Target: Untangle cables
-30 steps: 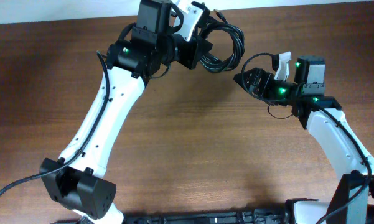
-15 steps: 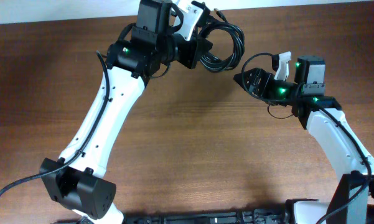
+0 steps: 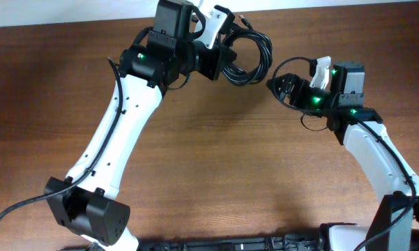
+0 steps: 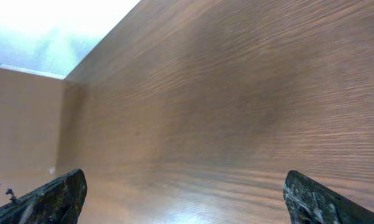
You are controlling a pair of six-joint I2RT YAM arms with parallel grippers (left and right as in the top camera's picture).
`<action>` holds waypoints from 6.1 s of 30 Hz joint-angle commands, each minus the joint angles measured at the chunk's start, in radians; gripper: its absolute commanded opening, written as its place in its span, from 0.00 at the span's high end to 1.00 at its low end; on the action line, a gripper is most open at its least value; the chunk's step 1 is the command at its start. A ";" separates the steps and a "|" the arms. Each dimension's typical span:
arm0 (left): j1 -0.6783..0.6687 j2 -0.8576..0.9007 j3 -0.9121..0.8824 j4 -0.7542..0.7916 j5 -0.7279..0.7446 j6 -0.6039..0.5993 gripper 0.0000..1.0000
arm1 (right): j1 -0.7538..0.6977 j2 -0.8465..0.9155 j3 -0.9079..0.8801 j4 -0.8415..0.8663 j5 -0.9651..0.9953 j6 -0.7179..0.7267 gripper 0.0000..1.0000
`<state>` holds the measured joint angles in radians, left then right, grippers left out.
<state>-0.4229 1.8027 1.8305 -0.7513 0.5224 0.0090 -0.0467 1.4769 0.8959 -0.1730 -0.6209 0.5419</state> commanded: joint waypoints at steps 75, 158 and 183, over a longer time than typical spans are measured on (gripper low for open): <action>-0.230 -0.074 0.016 0.222 -0.146 -0.831 1.00 | 0.001 -0.404 0.064 0.217 -0.179 0.109 0.38; -0.061 -0.074 0.016 0.455 0.124 -0.427 1.00 | 0.001 -0.403 0.064 0.360 -0.559 -0.563 0.96; 0.177 -0.074 0.016 0.333 0.167 -0.356 1.00 | -0.002 -0.404 0.063 0.135 -0.178 -0.349 0.01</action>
<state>-0.2779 1.7428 1.8309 -0.3805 0.5632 -0.5560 -0.0505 1.0828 0.9417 -0.0387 -0.8970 0.1184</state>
